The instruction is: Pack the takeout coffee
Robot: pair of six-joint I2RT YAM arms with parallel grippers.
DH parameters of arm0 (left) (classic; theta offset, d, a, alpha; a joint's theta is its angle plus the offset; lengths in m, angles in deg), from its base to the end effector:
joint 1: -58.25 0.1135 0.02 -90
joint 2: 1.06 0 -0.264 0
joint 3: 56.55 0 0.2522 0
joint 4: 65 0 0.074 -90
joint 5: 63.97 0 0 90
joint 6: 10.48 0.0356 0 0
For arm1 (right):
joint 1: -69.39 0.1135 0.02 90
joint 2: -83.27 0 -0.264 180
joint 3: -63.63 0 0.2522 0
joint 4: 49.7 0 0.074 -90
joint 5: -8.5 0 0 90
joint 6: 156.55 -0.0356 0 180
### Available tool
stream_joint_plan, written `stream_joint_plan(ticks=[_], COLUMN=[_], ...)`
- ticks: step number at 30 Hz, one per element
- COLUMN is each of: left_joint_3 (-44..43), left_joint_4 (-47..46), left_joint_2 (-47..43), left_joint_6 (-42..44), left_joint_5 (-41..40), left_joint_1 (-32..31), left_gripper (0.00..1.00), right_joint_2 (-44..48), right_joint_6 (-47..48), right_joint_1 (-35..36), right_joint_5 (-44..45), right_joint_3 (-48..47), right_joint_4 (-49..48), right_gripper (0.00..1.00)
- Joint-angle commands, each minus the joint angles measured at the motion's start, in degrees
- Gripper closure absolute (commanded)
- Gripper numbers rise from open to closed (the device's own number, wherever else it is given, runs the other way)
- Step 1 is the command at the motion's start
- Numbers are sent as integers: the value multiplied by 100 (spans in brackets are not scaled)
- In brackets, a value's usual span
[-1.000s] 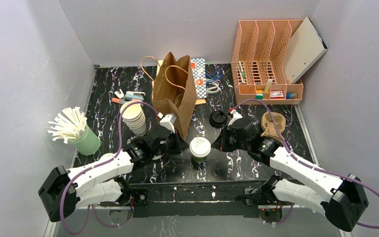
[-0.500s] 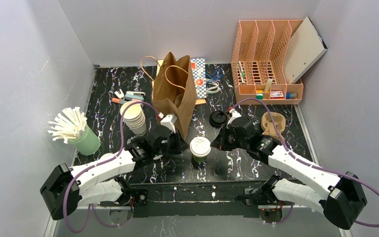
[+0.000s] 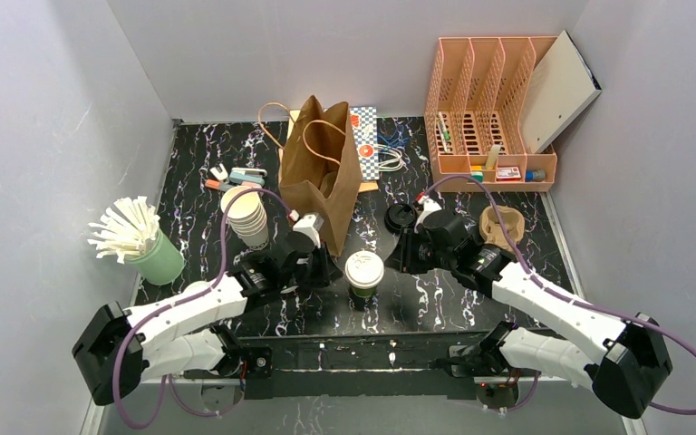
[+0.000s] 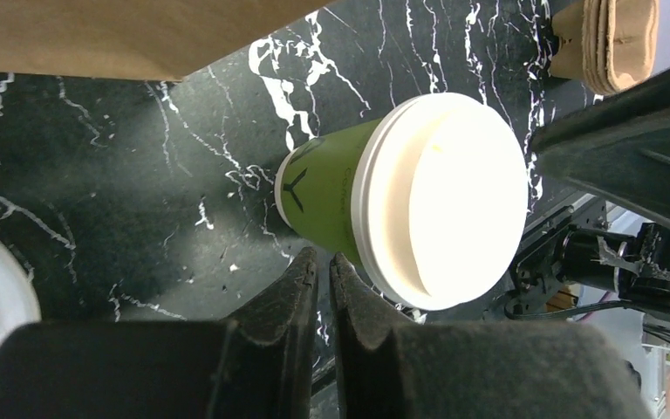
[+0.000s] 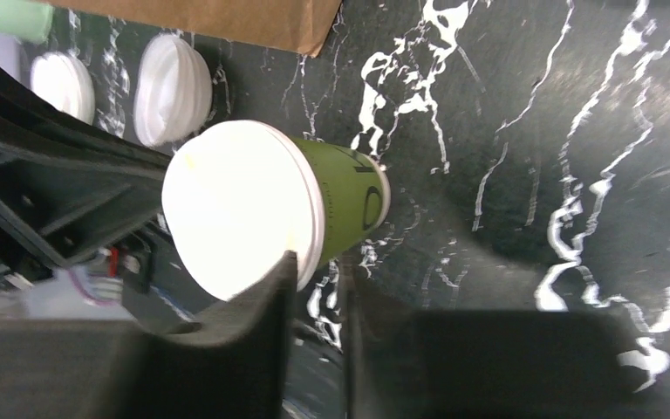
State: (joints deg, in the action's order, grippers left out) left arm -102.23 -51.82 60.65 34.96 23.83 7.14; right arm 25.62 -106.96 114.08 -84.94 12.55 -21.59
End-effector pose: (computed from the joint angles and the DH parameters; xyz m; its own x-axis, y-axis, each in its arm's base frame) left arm 0.1473 -0.1804 0.2229 -0.7493 -0.1878 -0.6351 0.3242 0.7321 -0.5991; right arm 0.1544 0.1558 0.2453 -0.7858 0.1328 -0.6040 -0.2990 0.7733 0.5591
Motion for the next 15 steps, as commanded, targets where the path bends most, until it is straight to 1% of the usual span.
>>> stream_joint_plan(ticks=[1, 4, 5, 8, 10, 11, 13, 15], left_joint_3=[-462, -724, -813, -1152, -1429, -1593, -1911, -2269], left_joint_4=[941, 1539, 1709, 2303, 2714, 2940, 3382, 3682], left_joint_2=[-462, -684, -768, -1017, -1136, -1191, -1241, -1302], left_joint_6=[194, 281, 298, 374, 444, 475, 539, 623], left_joint_5=[-395, -470, -498, -644, -806, -915, -1142, -1409], left_joint_1=[5, 5, 5, 5, 5, 5, 5, 5], left_gripper=[89, 87, 85, 79, 71, 65, 56, 50], right_joint_2=[173, 29, -20, -367, -543, -628, -791, -968], right_joint_6=[712, 1266, 1482, 1987, 2230, 2343, 2528, 2699], right_joint_1=[12, 15, 14, 36, 92, 138, 246, 403], right_joint_5=[269, 95, -60, -483, -541, -524, -446, -273], right_joint_3=[-799, -1226, -1357, -1771, -2034, -2117, -2295, -2454], right_joint_4=[561, 929, 1013, 1370, 1546, 1580, 1674, 1767], right_gripper=[47, 4, 2, 2, 2, 2, 2, 2])
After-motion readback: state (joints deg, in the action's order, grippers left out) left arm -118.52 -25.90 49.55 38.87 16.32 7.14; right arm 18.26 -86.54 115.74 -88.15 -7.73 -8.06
